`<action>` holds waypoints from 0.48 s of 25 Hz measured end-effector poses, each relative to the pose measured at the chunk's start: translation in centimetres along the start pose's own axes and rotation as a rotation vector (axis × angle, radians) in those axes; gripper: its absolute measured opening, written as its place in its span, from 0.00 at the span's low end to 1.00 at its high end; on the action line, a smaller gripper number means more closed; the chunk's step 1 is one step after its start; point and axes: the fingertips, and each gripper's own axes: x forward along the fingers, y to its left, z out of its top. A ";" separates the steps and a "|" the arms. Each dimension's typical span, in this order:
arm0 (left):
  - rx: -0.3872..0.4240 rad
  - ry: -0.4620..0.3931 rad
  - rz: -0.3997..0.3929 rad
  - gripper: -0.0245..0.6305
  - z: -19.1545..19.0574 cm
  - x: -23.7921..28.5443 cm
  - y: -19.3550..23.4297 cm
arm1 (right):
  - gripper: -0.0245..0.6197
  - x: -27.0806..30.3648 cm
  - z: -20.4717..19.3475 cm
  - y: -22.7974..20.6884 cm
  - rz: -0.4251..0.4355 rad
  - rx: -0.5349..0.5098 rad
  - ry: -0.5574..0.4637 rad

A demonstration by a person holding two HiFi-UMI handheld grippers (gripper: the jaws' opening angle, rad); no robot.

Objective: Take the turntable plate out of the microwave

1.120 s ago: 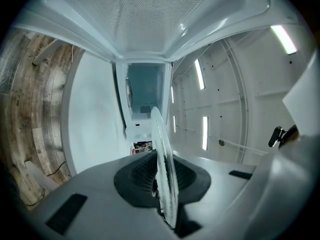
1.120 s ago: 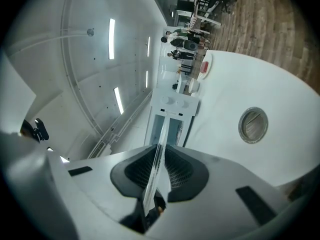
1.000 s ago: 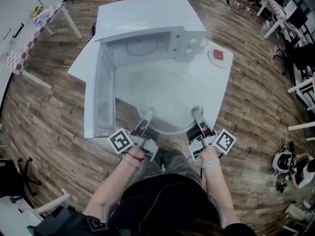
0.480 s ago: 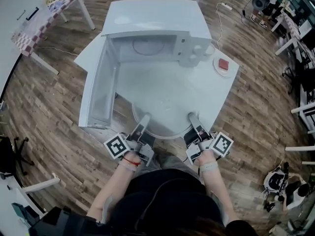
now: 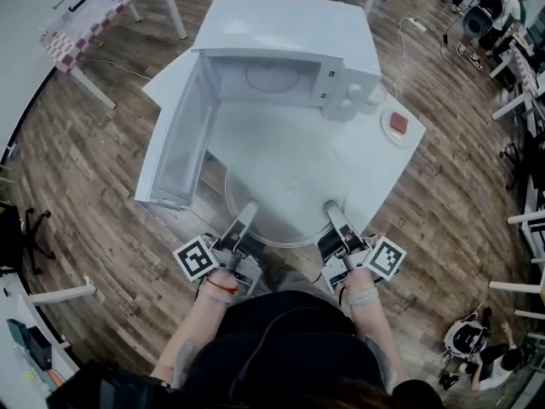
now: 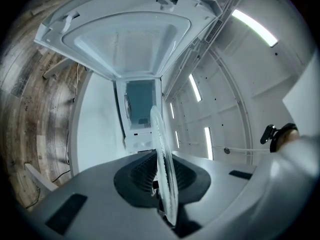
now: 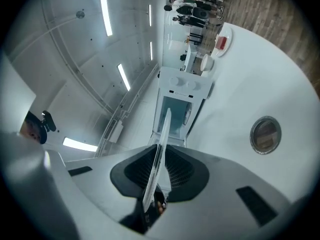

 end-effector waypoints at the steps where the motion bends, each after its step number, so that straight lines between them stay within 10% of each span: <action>1: 0.000 -0.007 -0.002 0.10 0.0 -0.1 0.0 | 0.13 0.0 0.0 0.0 0.003 -0.001 0.008; 12: 0.001 -0.062 -0.005 0.10 -0.8 -1.5 -0.6 | 0.13 -0.4 -0.6 0.4 0.029 0.008 0.060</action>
